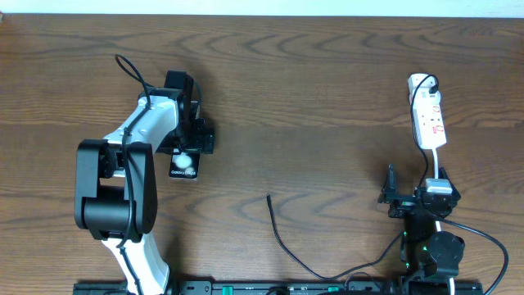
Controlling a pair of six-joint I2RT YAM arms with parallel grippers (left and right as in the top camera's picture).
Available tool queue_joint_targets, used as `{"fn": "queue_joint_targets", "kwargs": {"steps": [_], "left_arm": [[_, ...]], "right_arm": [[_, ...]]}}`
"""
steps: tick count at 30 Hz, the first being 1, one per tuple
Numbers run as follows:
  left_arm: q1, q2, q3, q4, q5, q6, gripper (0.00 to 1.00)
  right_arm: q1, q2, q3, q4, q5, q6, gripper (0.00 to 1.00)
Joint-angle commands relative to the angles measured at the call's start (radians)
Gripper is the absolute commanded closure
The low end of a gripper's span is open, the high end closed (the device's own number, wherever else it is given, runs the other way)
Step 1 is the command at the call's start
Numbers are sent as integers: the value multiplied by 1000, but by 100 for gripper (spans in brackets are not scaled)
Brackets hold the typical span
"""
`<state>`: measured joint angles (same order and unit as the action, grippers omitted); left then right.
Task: Plug charger to phone and switch on socket
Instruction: 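Close the left gripper on the phone's long sides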
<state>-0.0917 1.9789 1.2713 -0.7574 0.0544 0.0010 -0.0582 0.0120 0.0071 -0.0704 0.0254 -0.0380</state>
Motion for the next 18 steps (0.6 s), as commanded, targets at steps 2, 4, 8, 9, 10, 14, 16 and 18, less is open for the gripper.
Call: {"fn": "queue_joint_targets", "kwargs": {"steps": [2,4,8,9,10,14,16,18], "left_arm": [[1,42,-25,8,-43,6,4],[1,42,-25,8,-43,6,6],[1,42,-25,8,-43,6,9],[1,42,-25,8,-43,6,11],[1,42,-25,8,-43,6,12],[1,42,-25,8,-43,6,13],[1,42,-25,8,-43,6,13],[1,42,-25,8,-43,6,13]], "right_arm": [[-6,-5,-2,-4,-3,-8,1],[-6,-5,-2,-4,-3,-8,1],[-6,-5,-2,-4,-3,-8,1],[-6,-5,-2,-4,-3,-8,1],[-6,-5,-2,-4,-3,-8,1],[-6,-5,-2,-4,-3,-8,1],[-6,-5,-2,-4,-3,-8,1],[-6,-5,-2,-4,-3,-8,1]]}}
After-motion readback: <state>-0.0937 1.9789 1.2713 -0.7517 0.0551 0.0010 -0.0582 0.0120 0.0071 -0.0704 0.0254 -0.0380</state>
